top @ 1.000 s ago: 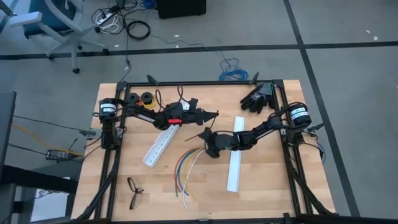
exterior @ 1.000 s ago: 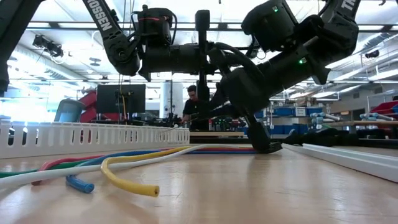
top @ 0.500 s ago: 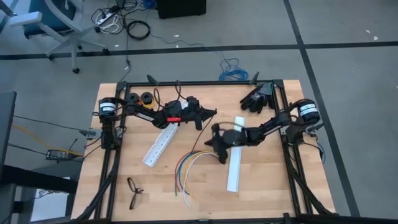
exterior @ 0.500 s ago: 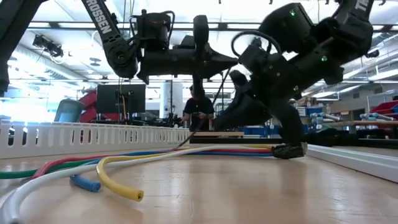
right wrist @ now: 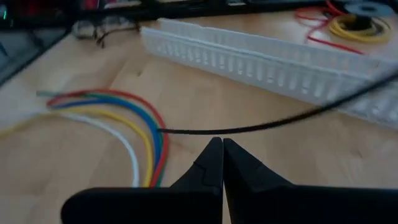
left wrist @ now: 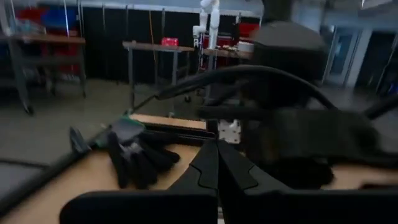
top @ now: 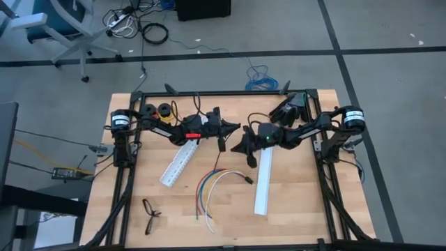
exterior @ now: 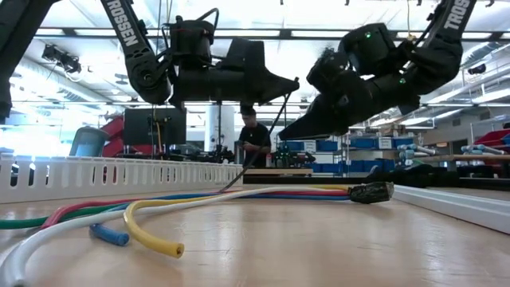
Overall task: Ziptie cables
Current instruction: Wrap the cable wires together using the black zip tie
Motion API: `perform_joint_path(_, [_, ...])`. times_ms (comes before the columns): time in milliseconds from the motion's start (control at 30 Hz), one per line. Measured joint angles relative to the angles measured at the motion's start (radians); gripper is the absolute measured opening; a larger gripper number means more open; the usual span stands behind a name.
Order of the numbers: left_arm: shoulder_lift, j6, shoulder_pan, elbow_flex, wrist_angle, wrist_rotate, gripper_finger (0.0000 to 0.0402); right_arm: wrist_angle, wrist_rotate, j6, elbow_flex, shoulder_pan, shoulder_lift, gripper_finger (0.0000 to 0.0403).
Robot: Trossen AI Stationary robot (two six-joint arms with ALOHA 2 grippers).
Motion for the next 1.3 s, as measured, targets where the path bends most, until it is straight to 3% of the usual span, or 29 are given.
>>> perform_joint_path(167, [0.000,0.164,-0.016,0.000,-0.001,-0.038,0.0000,0.022,-0.090,0.110,0.001,-0.051,0.000,0.0000])
perform_joint_path(333, [0.000,0.169,-0.019,0.000,-0.006,-0.054,0.0000,0.026,-0.111,0.110,0.002,-0.070,-0.001,0.0000])
perform_joint_path(433, [0.000,0.121,-0.004,0.000,-0.006,-0.099,0.0000,-0.010,-0.024,-0.074,0.002,-0.037,-0.001,0.0000])
perform_joint_path(533, [0.000,-0.006,0.024,0.000,-0.026,-0.141,0.0000,-0.045,0.081,-0.371,0.002,0.018,-0.001,0.0000])
perform_joint_path(733, [0.001,-0.252,0.077,0.000,-0.111,-0.149,0.0000,-0.054,0.358,-0.854,0.031,0.148,-0.001,0.0003])
perform_joint_path(833, [0.002,-0.381,0.101,0.000,-0.120,-0.150,0.0000,-0.083,0.427,-1.044,0.073,0.163,0.024,0.0013])
perform_joint_path(967, [0.002,-0.570,0.127,0.001,-0.125,-0.145,0.0000,-0.120,0.481,-1.204,0.146,0.165,0.124,0.0034])
perform_joint_path(1100, [0.002,-0.734,0.146,0.001,-0.160,-0.106,0.0000,-0.099,0.622,-1.346,0.203,0.191,0.228,0.0062])
perform_joint_path(1300, [0.002,-0.835,0.158,0.000,-0.191,-0.047,0.0000,-0.071,0.678,-1.435,0.245,0.240,0.289,0.0102])
